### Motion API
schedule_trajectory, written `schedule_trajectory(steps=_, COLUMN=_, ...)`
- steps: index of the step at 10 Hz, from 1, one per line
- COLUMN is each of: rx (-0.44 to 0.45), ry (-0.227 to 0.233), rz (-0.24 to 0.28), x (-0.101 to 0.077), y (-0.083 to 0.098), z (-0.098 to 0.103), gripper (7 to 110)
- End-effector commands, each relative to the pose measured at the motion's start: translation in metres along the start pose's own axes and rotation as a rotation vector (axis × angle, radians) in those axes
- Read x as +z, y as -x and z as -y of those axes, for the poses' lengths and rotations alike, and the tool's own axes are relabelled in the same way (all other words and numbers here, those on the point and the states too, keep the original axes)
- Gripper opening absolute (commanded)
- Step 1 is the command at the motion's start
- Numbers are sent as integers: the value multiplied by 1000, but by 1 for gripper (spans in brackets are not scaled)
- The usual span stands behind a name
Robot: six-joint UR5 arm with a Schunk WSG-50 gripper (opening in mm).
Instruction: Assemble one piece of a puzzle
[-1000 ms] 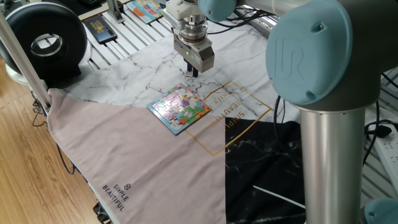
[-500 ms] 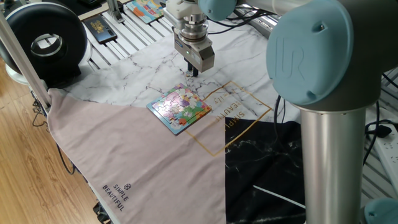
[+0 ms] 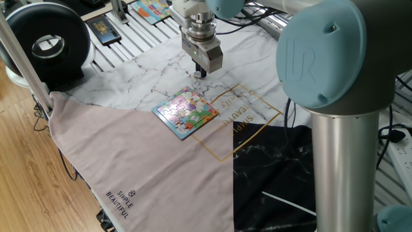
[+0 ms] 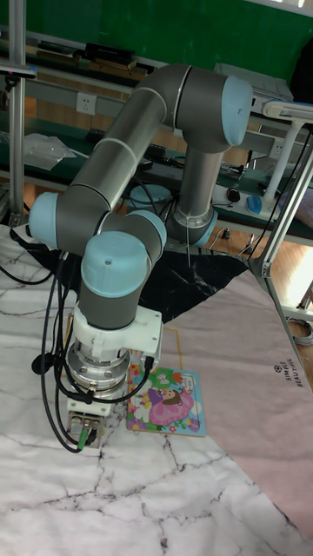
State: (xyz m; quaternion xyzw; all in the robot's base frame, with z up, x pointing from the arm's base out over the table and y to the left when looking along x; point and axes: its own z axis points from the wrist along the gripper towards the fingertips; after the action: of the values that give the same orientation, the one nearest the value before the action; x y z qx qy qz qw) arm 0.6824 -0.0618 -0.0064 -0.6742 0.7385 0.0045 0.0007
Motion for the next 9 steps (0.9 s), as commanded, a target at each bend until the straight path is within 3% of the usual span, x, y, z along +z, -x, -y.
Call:
schedule_trajectory(steps=1, rx=82, ry=11, rz=-2, x=-9, y=-4, z=0, gripper=7)
schedule_trajectory(steps=2, rx=125, ry=20, rz=-31, x=-17, y=-11, z=-4, gripper=7)
schedule_trajectory(steps=4, rx=177, ry=-3, rz=-44, x=-26, y=-9, z=-5, gripper=7)
schedule_trajectory(steps=9, rx=273, ry=8, rz=-15, x=-29, y=1, z=-13, gripper=7)
